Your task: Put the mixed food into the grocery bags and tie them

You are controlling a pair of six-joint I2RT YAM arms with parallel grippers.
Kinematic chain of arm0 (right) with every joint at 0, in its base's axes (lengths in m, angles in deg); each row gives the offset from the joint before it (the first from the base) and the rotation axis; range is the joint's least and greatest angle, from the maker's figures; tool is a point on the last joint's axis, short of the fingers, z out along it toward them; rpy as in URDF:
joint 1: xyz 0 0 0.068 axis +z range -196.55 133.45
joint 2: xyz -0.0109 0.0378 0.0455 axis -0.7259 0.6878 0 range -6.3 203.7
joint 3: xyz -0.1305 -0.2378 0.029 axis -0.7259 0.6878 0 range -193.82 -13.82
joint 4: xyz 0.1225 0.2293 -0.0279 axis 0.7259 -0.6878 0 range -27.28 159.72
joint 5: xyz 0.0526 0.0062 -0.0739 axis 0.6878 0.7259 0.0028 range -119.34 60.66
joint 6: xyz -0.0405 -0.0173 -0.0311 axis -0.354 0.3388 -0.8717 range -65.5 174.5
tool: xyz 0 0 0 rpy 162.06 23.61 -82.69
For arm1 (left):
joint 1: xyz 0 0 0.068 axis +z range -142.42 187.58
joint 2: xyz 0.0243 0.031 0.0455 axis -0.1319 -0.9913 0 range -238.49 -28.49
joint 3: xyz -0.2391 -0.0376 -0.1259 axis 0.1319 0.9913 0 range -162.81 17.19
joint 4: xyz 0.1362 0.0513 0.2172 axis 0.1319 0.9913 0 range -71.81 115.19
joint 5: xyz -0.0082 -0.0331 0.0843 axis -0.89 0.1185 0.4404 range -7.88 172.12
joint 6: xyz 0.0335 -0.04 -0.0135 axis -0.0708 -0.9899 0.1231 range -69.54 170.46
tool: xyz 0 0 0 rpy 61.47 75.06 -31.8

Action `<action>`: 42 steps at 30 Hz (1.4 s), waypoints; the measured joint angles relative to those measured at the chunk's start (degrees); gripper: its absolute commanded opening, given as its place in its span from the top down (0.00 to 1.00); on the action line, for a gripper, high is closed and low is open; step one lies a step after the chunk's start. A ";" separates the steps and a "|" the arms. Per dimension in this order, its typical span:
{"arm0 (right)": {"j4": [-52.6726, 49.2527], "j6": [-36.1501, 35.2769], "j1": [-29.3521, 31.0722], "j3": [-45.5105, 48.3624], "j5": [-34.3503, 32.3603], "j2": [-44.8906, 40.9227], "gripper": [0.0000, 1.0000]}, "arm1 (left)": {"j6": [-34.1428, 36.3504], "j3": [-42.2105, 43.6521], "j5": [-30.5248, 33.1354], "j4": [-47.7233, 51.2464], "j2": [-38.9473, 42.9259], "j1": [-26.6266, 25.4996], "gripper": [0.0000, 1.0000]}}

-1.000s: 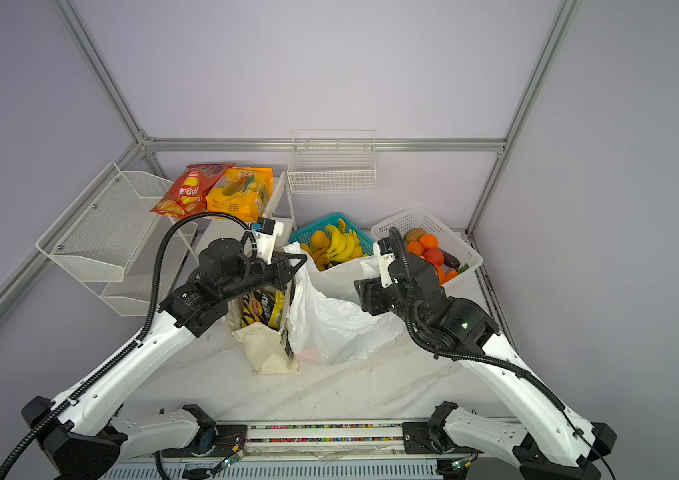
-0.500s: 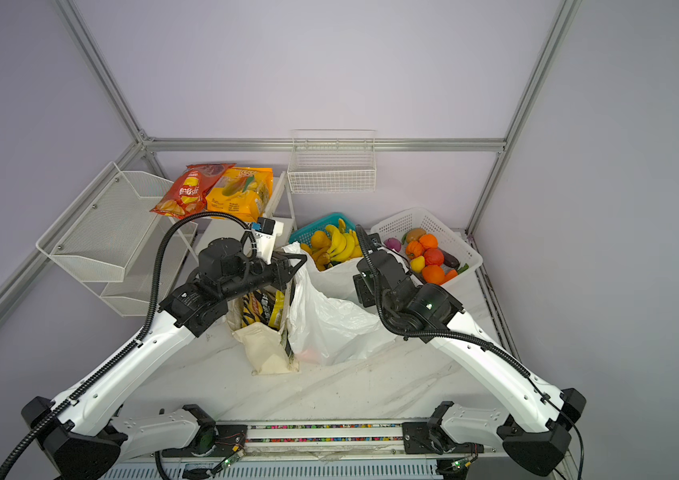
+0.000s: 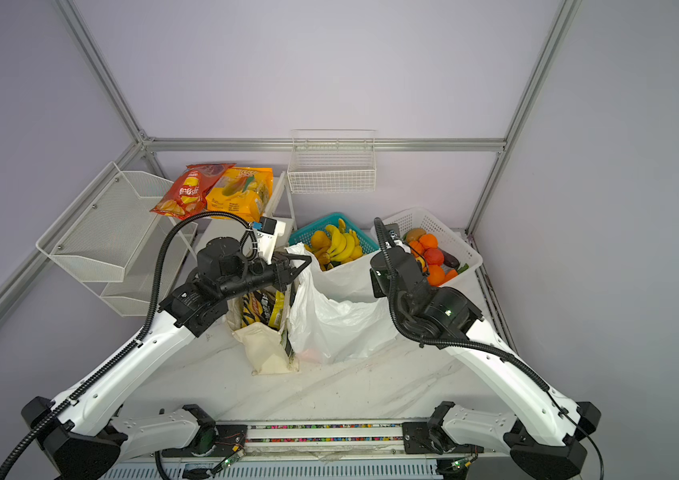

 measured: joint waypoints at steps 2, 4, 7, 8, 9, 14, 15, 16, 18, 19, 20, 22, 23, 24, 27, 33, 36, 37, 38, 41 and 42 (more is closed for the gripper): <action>0.11 0.00 -2.45 -1.62 -1.55 -0.61 0.85 | -0.52 0.09 -1.27 -1.29 0.00 0.00 1.00; 0.72 0.15 -5.77 -2.64 -3.15 -0.42 0.78 | -0.59 0.35 -1.92 -2.58 0.00 0.00 1.00; 0.87 0.07 -8.24 -2.69 -4.17 0.76 0.58 | -0.79 1.51 -2.56 -3.72 0.00 0.00 1.00; 0.90 -0.13 -8.26 -2.69 -4.13 1.29 0.52 | -0.85 1.86 -2.64 -3.76 0.00 0.00 1.00; 0.92 -0.39 -8.28 -2.67 -3.87 1.86 0.46 | -0.87 2.14 -2.71 -3.74 -0.02 0.00 1.00; 2.01 -3.85 -8.28 -2.93 -2.01 1.57 0.19 | -0.87 2.80 -2.75 -3.80 -0.04 0.00 1.00; 2.40 -4.96 -8.28 -3.32 -0.85 1.03 0.15 | -0.87 2.80 -2.75 -3.89 -0.04 0.00 1.00; 3.28 -5.99 -8.28 -3.74 0.63 0.24 0.11 | -0.87 2.80 -2.75 -3.98 -0.04 0.00 1.00; 4.98 -8.09 -8.24 -4.59 3.50 -1.09 0.07 | -0.87 2.80 -2.78 -3.98 -0.04 0.00 1.00; 6.19 -9.07 -8.13 -4.98 5.44 -1.77 0.06 | -0.87 2.80 -2.78 -3.98 -0.07 0.00 1.00; 7.32 -9.81 -7.96 -5.31 6.95 -2.23 0.05 | -0.87 2.80 -2.75 -3.98 -0.07 0.00 1.00; 10.08 -11.67 -7.08 -5.46 11.32 -3.08 0.05 | -0.87 2.80 -2.75 -4.00 -0.07 0.00 1.00; 11.30 -12.48 -6.49 -5.33 13.57 -3.28 0.04 | -0.87 2.80 -2.73 -3.98 -0.07 0.00 1.00; 12.98 -13.31 -5.70 -4.81 16.20 -3.56 0.04 | -0.85 2.80 -2.73 -3.98 -0.07 0.00 1.00; 18.18 -14.91 -3.48 -0.66 24.76 -4.33 0.04 | -0.85 2.80 -2.71 -3.96 -0.07 0.00 1.00; 30.29 -16.13 -1.70 15.17 41.35 -4.31 0.03 | -0.85 2.78 -2.71 -3.74 -0.07 0.00 1.00; 35.78 -16.52 -1.70 21.92 47.65 -3.26 0.02 | -0.81 2.78 -2.69 -3.54 -0.07 0.00 1.00; 37.40 -16.72 -1.70 23.34 49.42 -2.64 0.02 | -0.79 2.78 -2.69 -3.52 -0.07 0.00 1.00; 38.69 -16.85 -1.70 24.13 50.64 -2.01 0.03 | -0.76 2.78 -2.69 -3.50 -0.07 0.00 1.00; 42.53 -17.33 -1.70 24.65 53.53 0.44 0.03 | -0.76 2.78 -2.69 -3.48 -0.07 0.00 1.00; 43.82 -17.59 -1.70 24.68 54.21 1.25 0.03 | -0.76 2.78 -2.69 -3.45 -0.07 0.00 1.00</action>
